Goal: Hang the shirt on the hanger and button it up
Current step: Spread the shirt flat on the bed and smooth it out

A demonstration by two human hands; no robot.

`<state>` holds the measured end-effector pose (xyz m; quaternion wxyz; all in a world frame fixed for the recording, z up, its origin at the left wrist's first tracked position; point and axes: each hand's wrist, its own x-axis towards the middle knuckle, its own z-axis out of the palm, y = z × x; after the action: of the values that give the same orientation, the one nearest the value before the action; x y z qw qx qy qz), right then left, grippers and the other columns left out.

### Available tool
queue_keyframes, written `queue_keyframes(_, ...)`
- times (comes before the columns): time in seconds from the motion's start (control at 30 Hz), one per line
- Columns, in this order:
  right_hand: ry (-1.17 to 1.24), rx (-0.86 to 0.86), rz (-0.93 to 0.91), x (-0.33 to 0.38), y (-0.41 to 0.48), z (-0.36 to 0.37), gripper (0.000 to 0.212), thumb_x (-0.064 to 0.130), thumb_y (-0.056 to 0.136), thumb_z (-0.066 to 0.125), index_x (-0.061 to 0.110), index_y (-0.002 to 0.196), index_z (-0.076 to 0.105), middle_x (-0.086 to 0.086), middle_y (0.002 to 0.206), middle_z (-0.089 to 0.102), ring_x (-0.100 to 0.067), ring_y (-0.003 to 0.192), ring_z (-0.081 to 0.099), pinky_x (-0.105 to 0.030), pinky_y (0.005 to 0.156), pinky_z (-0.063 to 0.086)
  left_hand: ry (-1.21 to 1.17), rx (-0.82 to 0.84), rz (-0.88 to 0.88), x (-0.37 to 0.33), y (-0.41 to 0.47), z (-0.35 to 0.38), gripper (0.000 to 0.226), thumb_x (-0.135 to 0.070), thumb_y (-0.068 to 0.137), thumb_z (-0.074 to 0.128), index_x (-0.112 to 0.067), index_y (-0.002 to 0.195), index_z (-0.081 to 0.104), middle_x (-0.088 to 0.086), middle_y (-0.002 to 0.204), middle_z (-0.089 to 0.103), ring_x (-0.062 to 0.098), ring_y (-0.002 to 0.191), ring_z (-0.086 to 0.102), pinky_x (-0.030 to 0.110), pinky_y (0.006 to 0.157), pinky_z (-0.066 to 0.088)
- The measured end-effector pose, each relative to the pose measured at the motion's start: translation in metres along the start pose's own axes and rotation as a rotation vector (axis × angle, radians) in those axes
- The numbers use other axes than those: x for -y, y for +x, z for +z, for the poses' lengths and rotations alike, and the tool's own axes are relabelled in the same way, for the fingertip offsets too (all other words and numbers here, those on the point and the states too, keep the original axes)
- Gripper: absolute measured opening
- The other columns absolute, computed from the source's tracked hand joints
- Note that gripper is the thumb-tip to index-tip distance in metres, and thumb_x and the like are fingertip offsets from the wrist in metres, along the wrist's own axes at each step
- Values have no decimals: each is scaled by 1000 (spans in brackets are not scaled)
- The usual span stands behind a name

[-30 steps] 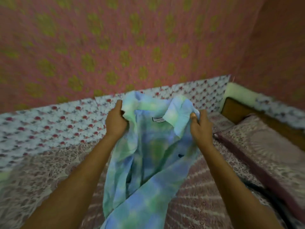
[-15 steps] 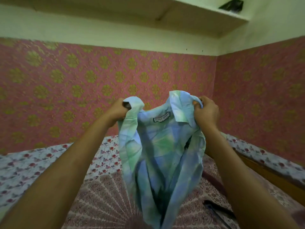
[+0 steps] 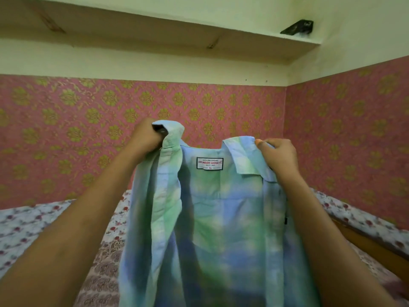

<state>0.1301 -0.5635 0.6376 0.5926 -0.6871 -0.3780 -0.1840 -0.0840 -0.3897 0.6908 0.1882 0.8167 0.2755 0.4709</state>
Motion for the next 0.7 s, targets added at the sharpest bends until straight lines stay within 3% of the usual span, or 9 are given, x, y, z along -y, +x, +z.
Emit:
queue_keyframes(0.13, -24, 114, 75, -28, 1, 12, 46, 26, 86, 60, 15, 51, 32, -6, 53, 21, -18, 58, 24, -30, 57, 19, 37, 109, -39, 22, 7, 19, 25, -21, 85, 55, 2, 82, 63, 16, 76, 50, 18, 75, 42, 32, 63, 34)
queue_keyframes(0.27, -124, 334, 222, -90, -12, 52, 51, 24, 88, 59, 19, 46, 29, -4, 49, 22, -17, 54, 25, -29, 54, 17, 21, 337, -117, 86, 5, 76, 28, -27, 78, 56, -8, 96, 65, 14, 91, 60, 19, 90, 54, 37, 76, 45)
queue_keyframes(0.33, -204, 440, 311, -134, -26, 81, 46, 26, 90, 57, 15, 50, 37, -5, 49, 27, -17, 51, 26, -27, 50, 17, 33, 448, -203, 129, 2, 115, 11, -17, 89, 55, -9, 89, 63, 13, 87, 58, 20, 84, 53, 35, 72, 43)
queue_keyframes(0.43, -240, 478, 458, -205, -54, 133, 48, 24, 89, 58, 13, 50, 33, -4, 47, 26, -17, 45, 24, -25, 44, 16, 104, 506, -348, 204, -5, 182, 34, -15, 91, 54, -13, 58, 47, 6, 65, 46, 20, 63, 43, 28, 56, 33)
queue_keyframes(0.57, -308, 350, 599, -291, -78, 218, 54, 20, 87, 59, 17, 44, 27, -3, 43, 27, -16, 42, 26, -27, 45, 18, 222, 569, -529, 304, -5, 288, 32, -19, 88, 58, -14, 59, 46, 4, 62, 45, 22, 61, 45, 31, 61, 36)
queue_keyframes(0.63, -305, 268, 644, -323, -83, 252, 47, 16, 87, 56, 13, 43, 39, -6, 44, 36, -19, 43, 35, -28, 47, 27, 266, 539, -549, 338, -5, 332, 35, -15, 88, 55, -12, 55, 42, 4, 59, 42, 17, 52, 39, 28, 55, 34)
queue_keyframes(0.67, -290, 270, 670, -344, -89, 273, 36, 15, 87, 55, 8, 52, 54, -13, 52, 50, -25, 50, 48, -31, 53, 37, 267, 518, -540, 359, -8, 359, 35, -11, 87, 54, -11, 54, 42, 4, 57, 40, 14, 49, 36, 28, 54, 34)
queue_keyframes(0.7, -278, 300, 691, -362, -96, 290, 22, 13, 88, 53, 3, 74, 67, -21, 72, 64, -33, 69, 60, -35, 66, 45, 239, 519, -533, 373, -11, 379, 30, -6, 85, 54, -8, 57, 46, 4, 57, 42, 11, 49, 35, 29, 55, 34)
